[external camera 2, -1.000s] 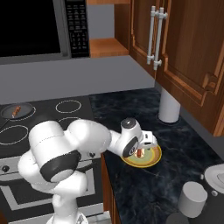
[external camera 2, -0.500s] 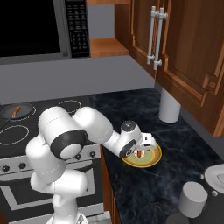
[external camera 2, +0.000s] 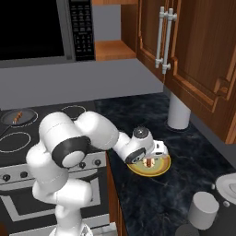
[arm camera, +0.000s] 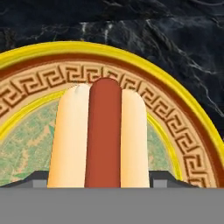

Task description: Place the cold items (mushroom and carrot) from the fridge in one tupperware on the dining counter. Place the warm items (kebab skewer and hot dog) in the stove area in another tupperware.

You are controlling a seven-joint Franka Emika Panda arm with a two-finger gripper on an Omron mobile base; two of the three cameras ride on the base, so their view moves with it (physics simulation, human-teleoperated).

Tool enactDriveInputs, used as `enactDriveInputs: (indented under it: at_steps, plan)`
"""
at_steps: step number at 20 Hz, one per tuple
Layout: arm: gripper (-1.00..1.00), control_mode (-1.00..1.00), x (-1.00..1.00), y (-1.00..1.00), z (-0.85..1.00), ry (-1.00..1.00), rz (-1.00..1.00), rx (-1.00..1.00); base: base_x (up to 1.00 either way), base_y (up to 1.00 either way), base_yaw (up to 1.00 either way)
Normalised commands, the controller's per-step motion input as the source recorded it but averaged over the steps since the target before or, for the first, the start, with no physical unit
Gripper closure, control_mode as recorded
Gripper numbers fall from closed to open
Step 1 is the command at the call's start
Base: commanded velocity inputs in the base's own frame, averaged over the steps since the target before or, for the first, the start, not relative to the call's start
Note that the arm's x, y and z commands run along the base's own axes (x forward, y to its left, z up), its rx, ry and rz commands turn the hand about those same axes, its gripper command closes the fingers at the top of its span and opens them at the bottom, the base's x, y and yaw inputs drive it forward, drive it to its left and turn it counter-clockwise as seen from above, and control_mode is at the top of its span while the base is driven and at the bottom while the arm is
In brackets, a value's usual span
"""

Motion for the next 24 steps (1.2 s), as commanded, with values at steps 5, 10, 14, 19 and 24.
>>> enactDriveInputs:
  at_steps: [5,10,14,19,24]
  plan:
    - [1.0,-1.0,-0.78,0.12,0.33,-0.17,-0.17,0.01,0.0,0.0,0.0]
    - [1.0,-1.0,-0.68,0.58,0.63,-0.08,-0.2,0.0,0.0,0.0,0.0]
    - [1.0,-1.0,-0.54,0.82,0.69,-0.05,-0.21,0.0,0.0,0.0,0.0]
    - [1.0,-1.0,-0.35,0.9,0.88,-0.01,-0.13,0.0,0.0,0.0,0.0]
    - [1.0,-1.0,-0.25,0.8,0.95,0.0,-0.03,0.0,0.0,0.0,0.0]
